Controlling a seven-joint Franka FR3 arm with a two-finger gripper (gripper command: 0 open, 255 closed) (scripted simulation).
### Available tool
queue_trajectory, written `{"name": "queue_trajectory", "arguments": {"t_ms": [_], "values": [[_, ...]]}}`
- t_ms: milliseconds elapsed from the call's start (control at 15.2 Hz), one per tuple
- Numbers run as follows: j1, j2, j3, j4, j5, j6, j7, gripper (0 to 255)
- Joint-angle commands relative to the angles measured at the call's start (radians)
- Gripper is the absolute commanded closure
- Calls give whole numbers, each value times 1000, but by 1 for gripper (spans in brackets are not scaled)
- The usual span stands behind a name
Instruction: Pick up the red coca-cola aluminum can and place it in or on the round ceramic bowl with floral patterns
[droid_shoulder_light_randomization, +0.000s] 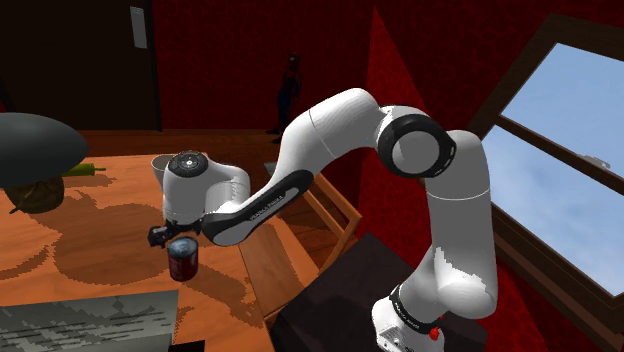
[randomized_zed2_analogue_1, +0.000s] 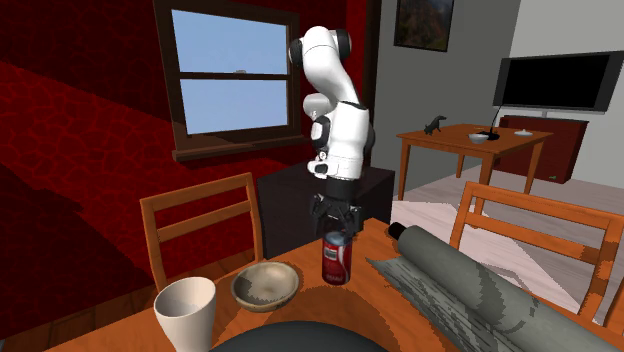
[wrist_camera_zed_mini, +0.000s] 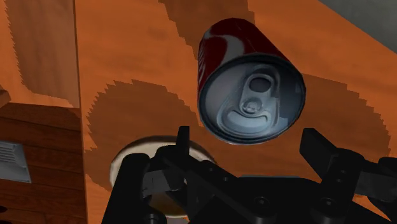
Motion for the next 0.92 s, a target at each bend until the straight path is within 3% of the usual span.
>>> {"name": "queue_trajectory", "arguments": {"t_ms": [0,330,858], "values": [[10,29,-12,18,-13,11,10,0],[26,98,-39,58,-39,42,24,0],[26,98,-39,58,-38,42,24,0]]}}
